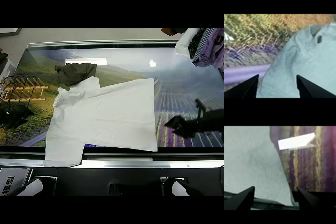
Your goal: Fold the clothes and pants, and hang the long-sleeved shirts on hangers.
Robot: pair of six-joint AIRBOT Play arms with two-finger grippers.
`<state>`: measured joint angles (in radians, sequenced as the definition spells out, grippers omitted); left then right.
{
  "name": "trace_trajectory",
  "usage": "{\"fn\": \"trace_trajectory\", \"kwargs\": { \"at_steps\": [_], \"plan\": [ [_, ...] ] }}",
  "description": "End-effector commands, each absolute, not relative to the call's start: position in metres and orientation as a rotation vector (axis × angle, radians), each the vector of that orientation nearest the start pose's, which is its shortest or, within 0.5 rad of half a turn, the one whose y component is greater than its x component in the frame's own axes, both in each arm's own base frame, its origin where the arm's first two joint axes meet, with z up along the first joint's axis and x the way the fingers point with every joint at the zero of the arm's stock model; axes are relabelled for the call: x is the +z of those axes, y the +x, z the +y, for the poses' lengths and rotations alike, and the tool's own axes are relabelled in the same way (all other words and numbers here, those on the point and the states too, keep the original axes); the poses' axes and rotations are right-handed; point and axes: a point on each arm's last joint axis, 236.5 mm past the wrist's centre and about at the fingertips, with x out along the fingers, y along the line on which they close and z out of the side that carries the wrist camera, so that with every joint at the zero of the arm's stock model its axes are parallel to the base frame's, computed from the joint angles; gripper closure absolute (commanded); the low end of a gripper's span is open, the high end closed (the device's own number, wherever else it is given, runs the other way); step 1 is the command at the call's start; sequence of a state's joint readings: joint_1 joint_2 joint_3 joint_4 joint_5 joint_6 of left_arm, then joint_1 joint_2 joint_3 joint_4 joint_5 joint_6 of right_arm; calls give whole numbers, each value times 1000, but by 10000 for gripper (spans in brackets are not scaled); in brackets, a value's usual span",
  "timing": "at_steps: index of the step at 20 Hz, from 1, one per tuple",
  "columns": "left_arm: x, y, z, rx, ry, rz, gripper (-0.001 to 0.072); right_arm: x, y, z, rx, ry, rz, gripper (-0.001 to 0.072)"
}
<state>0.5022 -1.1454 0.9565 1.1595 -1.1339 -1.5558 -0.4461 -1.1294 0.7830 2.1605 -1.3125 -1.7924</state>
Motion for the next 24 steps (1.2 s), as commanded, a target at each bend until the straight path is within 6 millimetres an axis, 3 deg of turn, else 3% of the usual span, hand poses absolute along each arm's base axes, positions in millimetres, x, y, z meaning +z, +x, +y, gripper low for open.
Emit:
{"fn": "trace_trajectory", "kwargs": {
  "at_steps": [1,3,9,17,19,20,22,24],
  "plan": [
    [-21,308,78,208,-707,1227,172,-72,223,38,153,849,1511,134],
    [-22,308,77,207,-709,1229,172,-83,215,43,137,875,1521,180],
    [-22,306,75,208,-719,1238,170,-97,202,60,138,980,1559,174],
    [-23,304,72,196,-723,1251,170,-113,207,65,125,1068,1587,196],
    [-24,303,72,179,-700,1253,170,-120,211,60,109,1049,1568,415],
    [-26,302,72,174,-694,1255,170,-120,213,59,113,1036,1557,475],
    [-29,301,73,159,-667,1254,170,-120,212,59,124,1025,1556,675],
    [-32,303,82,169,-651,1225,171,-120,212,59,125,1025,1559,678]
  ]
}}
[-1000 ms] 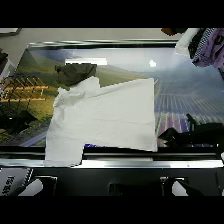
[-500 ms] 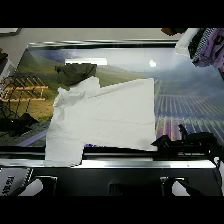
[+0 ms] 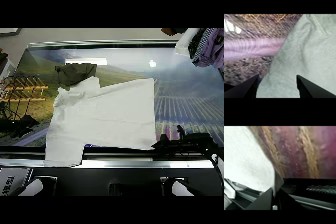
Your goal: Fold the clothes and pants, and hang the long-sleeved shirts on hangers.
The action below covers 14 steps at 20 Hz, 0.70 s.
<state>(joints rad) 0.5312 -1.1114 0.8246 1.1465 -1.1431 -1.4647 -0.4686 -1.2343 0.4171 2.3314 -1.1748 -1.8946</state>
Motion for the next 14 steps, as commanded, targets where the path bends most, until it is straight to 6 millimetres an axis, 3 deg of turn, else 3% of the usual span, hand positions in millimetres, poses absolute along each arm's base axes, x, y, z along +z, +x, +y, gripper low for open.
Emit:
{"fn": "trace_trajectory", "kwargs": {
  "at_steps": [1,3,8,14],
  "plan": [
    [-34,305,90,190,-658,1199,172,-119,212,59,124,1023,1556,678],
    [-41,308,94,181,-692,1155,171,-118,212,59,125,1023,1554,678],
    [-78,306,59,-8,-763,1195,171,-111,206,65,156,1037,1579,678],
    [-96,304,54,-49,-768,1234,172,-111,207,65,127,1067,1585,678]
  ]
}}
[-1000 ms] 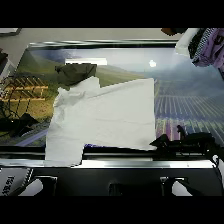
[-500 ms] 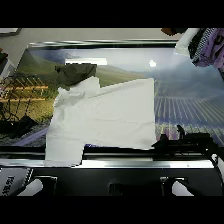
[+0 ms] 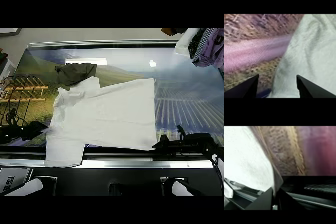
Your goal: Fold the clothes and pants, and hang the long-sleeved shirts on hangers.
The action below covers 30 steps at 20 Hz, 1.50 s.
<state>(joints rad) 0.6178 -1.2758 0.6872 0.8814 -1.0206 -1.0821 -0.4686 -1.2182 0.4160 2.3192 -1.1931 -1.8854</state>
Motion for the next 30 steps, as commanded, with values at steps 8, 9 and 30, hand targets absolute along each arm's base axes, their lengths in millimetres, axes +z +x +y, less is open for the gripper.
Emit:
{"fn": "trace_trajectory", "kwargs": {
  "at_steps": [8,9,30],
  "plan": [
    [-103,290,35,-128,-807,1317,216,-105,207,67,151,1071,1594,678],
    [-104,286,32,-139,-812,1333,254,-104,209,67,156,1067,1591,678],
    [25,403,-12,-330,-685,1014,689,34,385,80,343,636,1045,682]
  ]
}}
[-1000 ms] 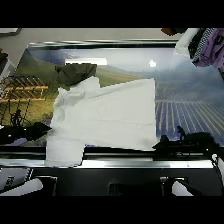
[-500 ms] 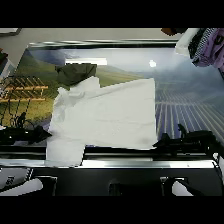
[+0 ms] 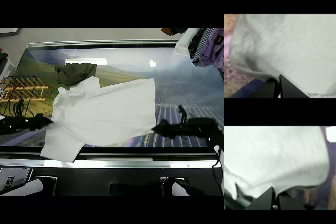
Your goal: Fold the clothes and pants, and hang the long-sleeved shirts on hangers.
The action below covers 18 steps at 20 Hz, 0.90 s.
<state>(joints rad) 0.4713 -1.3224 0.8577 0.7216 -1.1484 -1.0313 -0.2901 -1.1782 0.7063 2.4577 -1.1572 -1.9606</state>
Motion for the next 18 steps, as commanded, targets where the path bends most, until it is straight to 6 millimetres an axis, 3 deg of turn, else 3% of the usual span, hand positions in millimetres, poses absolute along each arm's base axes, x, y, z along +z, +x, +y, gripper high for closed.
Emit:
{"fn": "trace_trajectory", "kwargs": {
  "at_steps": [1,3,5,7,10,12,13,15,18],
  "plan": [
    [63,423,-13,-345,-635,932,689,77,417,72,312,577,923,682],
    [149,453,-14,-369,-543,760,689,170,462,47,220,458,685,682],
    [240,465,-9,-358,-441,595,689,259,474,23,149,365,503,682],
    [331,456,-2,-310,-355,427,689,339,461,8,107,287,360,681],
    [446,407,7,-207,-269,196,689,443,404,15,133,232,169,681],
    [494,363,6,-151,-256,83,688,490,353,23,151,218,70,681],
    [507,343,5,-127,-248,51,688,508,326,27,157,206,20,681],
    [521,302,5,-72,-234,16,688,533,278,29,152,199,-58,681],
    [532,256,13,25,-197,-25,688,549,229,18,92,274,-122,681]
  ]
}}
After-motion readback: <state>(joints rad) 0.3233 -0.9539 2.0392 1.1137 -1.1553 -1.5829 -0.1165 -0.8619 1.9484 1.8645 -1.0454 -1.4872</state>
